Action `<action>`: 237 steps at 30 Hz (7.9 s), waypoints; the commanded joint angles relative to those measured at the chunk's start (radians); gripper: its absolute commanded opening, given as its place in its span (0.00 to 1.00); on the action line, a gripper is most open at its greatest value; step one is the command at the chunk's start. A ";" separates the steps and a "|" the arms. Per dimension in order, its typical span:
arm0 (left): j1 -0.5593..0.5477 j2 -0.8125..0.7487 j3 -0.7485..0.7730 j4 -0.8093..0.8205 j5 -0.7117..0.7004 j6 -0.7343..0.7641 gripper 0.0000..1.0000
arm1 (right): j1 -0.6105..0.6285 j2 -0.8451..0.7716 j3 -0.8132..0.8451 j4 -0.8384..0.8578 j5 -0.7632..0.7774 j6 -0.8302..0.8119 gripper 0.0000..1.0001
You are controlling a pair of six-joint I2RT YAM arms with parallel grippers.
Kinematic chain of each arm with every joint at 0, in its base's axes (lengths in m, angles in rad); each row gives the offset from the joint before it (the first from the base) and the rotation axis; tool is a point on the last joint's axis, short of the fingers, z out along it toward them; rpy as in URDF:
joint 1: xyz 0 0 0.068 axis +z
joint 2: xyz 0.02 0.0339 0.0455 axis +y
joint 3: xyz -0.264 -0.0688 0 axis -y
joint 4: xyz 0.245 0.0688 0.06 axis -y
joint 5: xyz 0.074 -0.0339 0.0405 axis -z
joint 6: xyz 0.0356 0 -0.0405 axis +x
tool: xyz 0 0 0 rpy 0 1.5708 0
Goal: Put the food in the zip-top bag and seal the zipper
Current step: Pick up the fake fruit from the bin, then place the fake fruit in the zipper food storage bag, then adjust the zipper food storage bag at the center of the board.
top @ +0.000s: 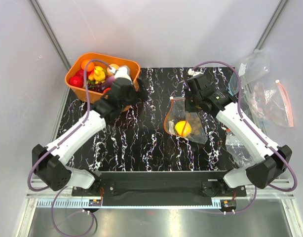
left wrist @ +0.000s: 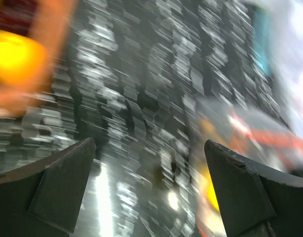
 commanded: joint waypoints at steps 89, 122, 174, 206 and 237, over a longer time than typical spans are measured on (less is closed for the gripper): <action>0.583 0.151 0.306 0.037 0.447 0.078 0.47 | -0.002 -0.032 0.075 -0.059 -0.080 -0.052 0.00; -0.251 -0.021 -0.095 0.341 0.291 -0.026 0.45 | -0.002 -0.018 0.112 -0.090 -0.061 -0.039 0.00; -0.238 0.153 0.006 0.010 0.153 0.150 0.51 | -0.002 -0.041 0.074 -0.061 -0.028 -0.026 0.00; -0.178 0.196 0.189 -0.145 0.434 0.122 0.00 | -0.032 -0.098 0.261 -0.188 0.007 -0.047 0.00; -0.149 0.235 0.143 -0.090 0.316 0.133 0.00 | -0.014 -0.106 -0.078 0.002 -0.278 -0.030 0.51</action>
